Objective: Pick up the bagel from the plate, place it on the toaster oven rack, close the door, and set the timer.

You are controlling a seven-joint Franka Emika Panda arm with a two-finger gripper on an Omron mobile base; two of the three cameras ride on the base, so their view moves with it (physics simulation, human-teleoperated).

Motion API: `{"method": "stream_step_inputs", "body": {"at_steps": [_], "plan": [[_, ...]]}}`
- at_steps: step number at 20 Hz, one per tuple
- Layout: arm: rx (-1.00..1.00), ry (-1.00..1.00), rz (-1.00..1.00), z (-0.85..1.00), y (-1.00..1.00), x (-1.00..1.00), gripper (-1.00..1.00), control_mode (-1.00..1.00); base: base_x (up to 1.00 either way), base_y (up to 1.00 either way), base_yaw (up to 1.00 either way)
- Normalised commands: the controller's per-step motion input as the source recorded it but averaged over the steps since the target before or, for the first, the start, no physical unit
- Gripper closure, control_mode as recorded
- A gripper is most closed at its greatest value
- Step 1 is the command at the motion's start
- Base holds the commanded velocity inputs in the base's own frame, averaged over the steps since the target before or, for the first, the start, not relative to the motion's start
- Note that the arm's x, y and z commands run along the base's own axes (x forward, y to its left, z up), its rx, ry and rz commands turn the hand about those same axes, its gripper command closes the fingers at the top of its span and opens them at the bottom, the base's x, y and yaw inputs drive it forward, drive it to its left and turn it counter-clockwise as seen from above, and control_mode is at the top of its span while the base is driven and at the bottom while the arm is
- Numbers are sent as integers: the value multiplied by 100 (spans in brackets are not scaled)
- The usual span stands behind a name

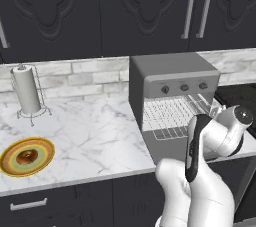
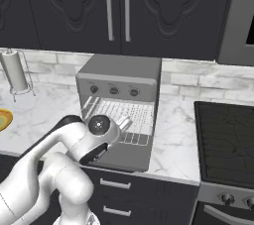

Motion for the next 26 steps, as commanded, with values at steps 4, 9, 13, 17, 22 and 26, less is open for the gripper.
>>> {"method": "stream_step_inputs", "body": {"at_steps": [4,9,13,17,22,26], "plan": [[9,-2,0,100,2,-39,-100,-100,0,0,0],[4,7,3,100,6,-59,-100,-100,0,0,0],[0,28,13,100,25,-69,-100,-100,0,0,0],[-8,34,37,88,77,-21,-100,-100,0,0,0],[-23,17,73,14,85,-23,-100,-100,0,0,0],[-17,4,88,-12,59,-22,-100,-100,0,0,0]]}}
